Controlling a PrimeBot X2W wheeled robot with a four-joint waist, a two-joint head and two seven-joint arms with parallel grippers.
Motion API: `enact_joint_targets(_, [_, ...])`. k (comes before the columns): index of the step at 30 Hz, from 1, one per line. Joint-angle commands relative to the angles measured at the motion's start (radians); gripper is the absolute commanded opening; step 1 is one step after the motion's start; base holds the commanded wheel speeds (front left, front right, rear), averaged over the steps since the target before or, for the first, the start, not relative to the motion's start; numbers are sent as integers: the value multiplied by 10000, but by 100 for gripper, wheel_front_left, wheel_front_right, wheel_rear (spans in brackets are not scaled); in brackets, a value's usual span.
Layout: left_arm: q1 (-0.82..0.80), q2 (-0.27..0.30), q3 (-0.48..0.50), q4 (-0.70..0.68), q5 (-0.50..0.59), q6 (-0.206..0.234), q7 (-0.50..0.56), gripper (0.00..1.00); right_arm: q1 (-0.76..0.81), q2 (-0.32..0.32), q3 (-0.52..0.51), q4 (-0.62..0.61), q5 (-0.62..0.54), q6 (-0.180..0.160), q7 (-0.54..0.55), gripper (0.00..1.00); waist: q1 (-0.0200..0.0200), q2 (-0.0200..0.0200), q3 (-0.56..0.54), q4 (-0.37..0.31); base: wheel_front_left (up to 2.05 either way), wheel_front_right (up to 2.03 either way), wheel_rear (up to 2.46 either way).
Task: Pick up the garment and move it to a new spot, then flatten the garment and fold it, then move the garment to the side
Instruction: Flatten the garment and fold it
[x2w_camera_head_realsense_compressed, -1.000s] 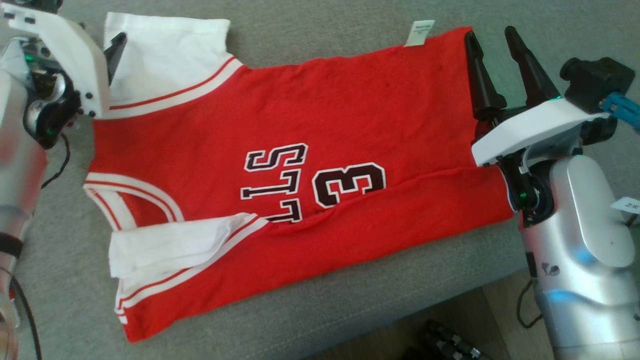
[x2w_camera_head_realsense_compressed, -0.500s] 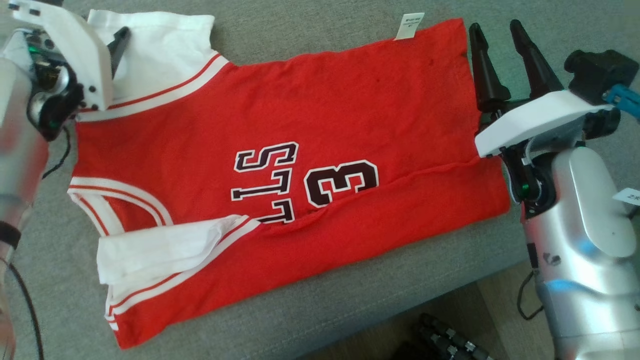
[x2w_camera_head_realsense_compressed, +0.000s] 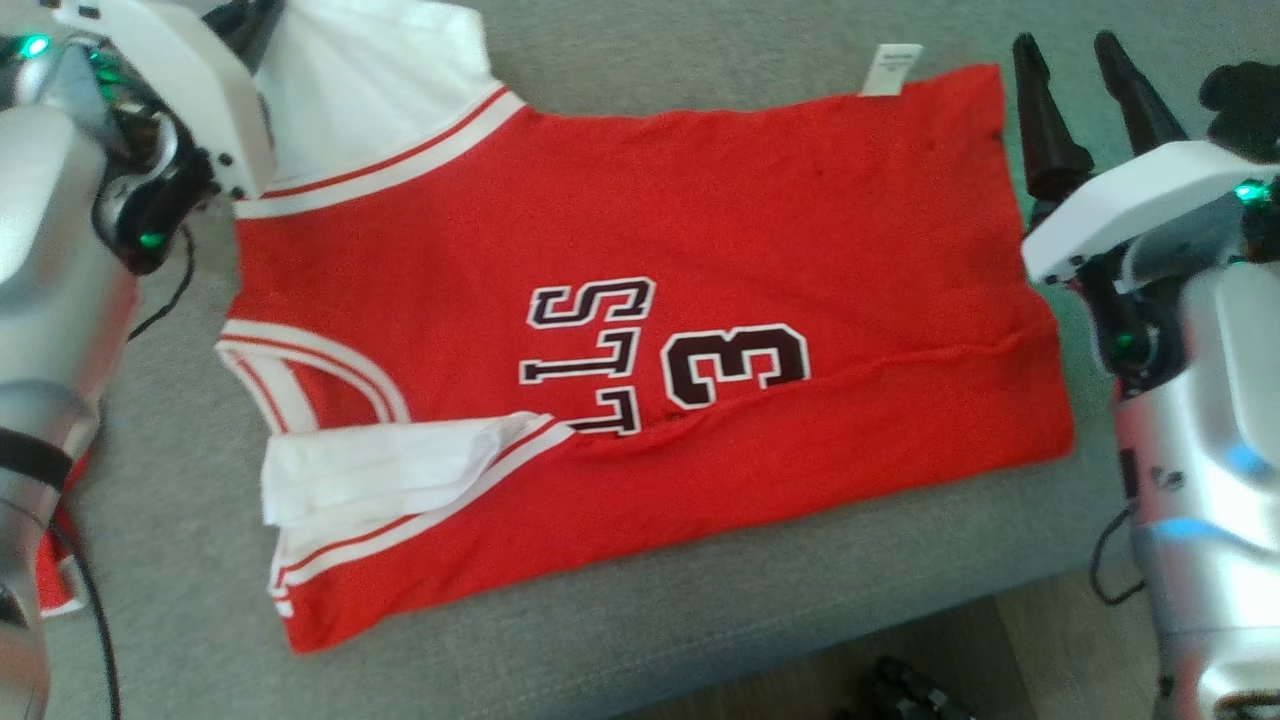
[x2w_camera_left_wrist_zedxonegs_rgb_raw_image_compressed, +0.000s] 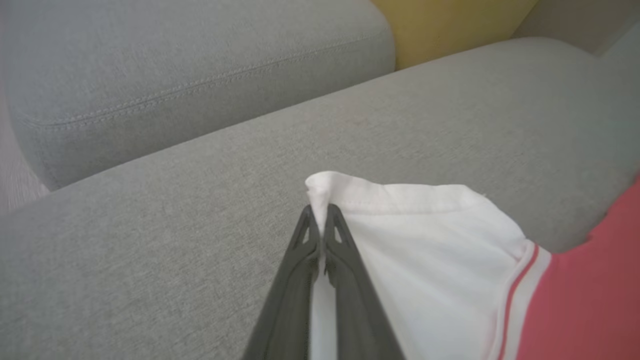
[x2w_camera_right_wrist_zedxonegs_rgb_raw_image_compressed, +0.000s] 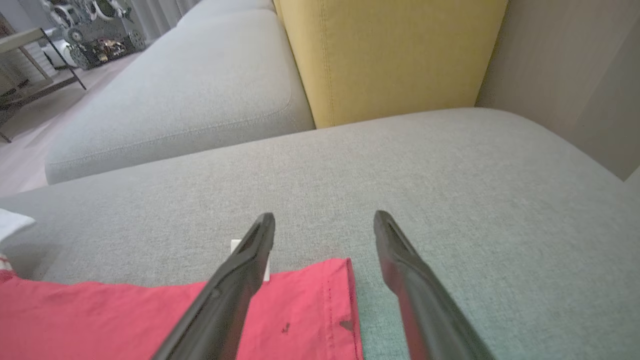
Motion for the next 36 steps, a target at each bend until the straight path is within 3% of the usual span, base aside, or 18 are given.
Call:
enact_joint_targets(1, [-587, 385, 320, -305, -91, 14, -163, 0, -341, -153, 53, -223, 111, -7, 112, 100, 0, 0, -158, 253, 0, 0, 0])
enact_joint_targets(14, [89, 542, -212, -2296, -874, 14, -264, 0, -1073, -1183, -248, 1841, 278, -7, 1685, 100, 0, 0, -237, 1280, 0, 0, 0])
enact_joint_targets(28, [80, 734, -312, -2613, -875, 53, -216, 0, -1639, -1100, 48, 3099, -121, -7, 1872, 100, 0, 0, 122, 1327, 0, 0, 0])
enact_joint_targets(29, [74, 735, -303, -2614, -887, 62, -222, 0, -1658, -1047, 94, 3187, -77, -7, 1939, 82, 0, 0, 125, 1326, 0, 0, 0])
enact_joint_targets(30, [66, 738, -296, -2612, -898, 68, -225, 0, -1683, -1031, 135, 3246, -52, -7, 1973, 30, 0, 0, 126, 1328, 0, 0, 0])
enact_joint_targets(31, [58, 741, -289, -2607, -904, 79, -232, 0, -1705, -1039, 163, 3294, -41, -7, 1971, 0, 0, 0, 126, 1332, 0, 0, 0])
enact_joint_targets(36, [15, 799, -194, -2525, -936, 167, -359, 0, -1869, -1232, 98, 3460, -168, -7, 1583, 0, 0, 0, 117, 1348, 0, 0, 0])
